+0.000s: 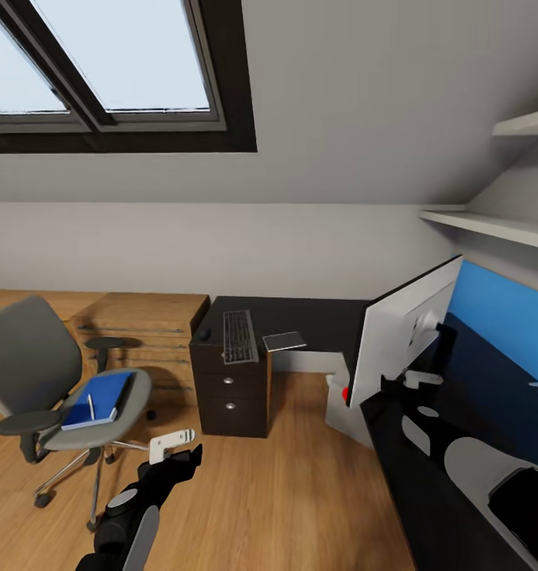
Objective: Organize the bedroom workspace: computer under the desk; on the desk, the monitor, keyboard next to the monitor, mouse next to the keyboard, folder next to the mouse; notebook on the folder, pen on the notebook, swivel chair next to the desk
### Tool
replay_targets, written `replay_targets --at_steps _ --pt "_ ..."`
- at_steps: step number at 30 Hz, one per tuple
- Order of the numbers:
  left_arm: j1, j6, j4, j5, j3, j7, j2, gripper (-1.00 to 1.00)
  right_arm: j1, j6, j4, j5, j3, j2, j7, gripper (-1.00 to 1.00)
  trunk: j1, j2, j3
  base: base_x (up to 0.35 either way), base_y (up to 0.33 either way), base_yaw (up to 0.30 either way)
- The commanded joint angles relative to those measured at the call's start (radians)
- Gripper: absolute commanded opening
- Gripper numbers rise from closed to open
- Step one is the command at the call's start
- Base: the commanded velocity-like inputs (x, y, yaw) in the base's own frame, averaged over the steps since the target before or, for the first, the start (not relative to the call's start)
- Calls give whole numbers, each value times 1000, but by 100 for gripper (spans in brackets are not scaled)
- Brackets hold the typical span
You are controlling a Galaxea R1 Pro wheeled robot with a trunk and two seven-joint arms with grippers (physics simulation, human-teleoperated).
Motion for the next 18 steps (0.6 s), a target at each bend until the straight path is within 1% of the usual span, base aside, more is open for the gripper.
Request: replay_targets --at_steps 1,5,12,18 --pt "-1 3 -1 11 -1 9 0 100 -1 -1 -1 -6 8 -1 -5 100 0 -1 -1 0 0 -202" --pt "0 3 -1 11 -1 9 0 100 -1 -1 -1 -6 7 -2 -5 100 0 -1 -1 0 59 -235" --pt "0 3 -1 11 -1 9 0 100 -1 -2 15 -6 3 -7 -6 100 0 -1 -1 0 219 -260" --pt "0 3 -1 11 -1 9 0 100 -1 -7 27 -7 1 -16 -7 100 0 -1 -1 0 52 -272"
